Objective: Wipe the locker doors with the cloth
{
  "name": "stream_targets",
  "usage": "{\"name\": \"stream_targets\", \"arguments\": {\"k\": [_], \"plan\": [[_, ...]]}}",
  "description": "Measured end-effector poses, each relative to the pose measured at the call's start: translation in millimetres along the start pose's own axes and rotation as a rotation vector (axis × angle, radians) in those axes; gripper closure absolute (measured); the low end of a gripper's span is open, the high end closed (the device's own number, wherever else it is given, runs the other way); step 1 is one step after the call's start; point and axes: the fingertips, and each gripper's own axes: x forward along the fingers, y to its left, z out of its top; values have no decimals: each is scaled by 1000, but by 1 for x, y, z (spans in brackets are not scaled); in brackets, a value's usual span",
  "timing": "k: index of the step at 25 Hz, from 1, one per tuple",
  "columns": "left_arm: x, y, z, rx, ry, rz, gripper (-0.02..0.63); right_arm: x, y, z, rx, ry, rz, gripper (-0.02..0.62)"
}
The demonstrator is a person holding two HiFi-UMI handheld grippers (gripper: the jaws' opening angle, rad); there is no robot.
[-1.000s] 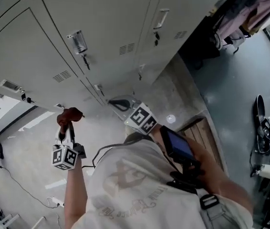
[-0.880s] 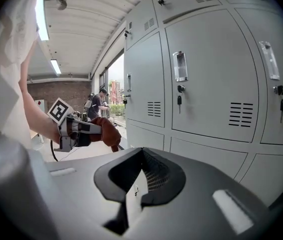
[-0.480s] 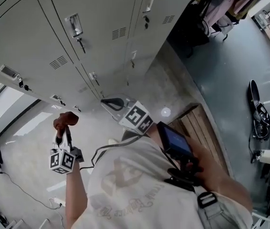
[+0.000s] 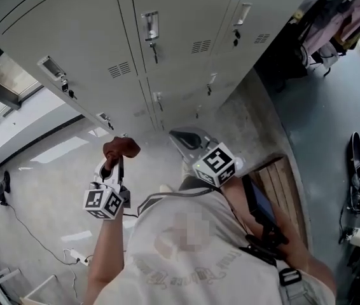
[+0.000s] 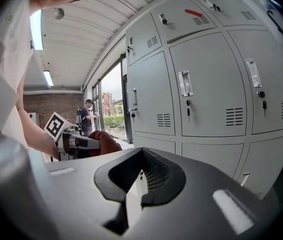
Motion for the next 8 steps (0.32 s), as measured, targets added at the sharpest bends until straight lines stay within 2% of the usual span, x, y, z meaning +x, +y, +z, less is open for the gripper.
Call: {"name": "stream_targets", "arguments": {"k": [8], "plan": [[3,-8,-4,-5,12,-26,560,-19,-1,-2,5,-12,-45,588]]}}
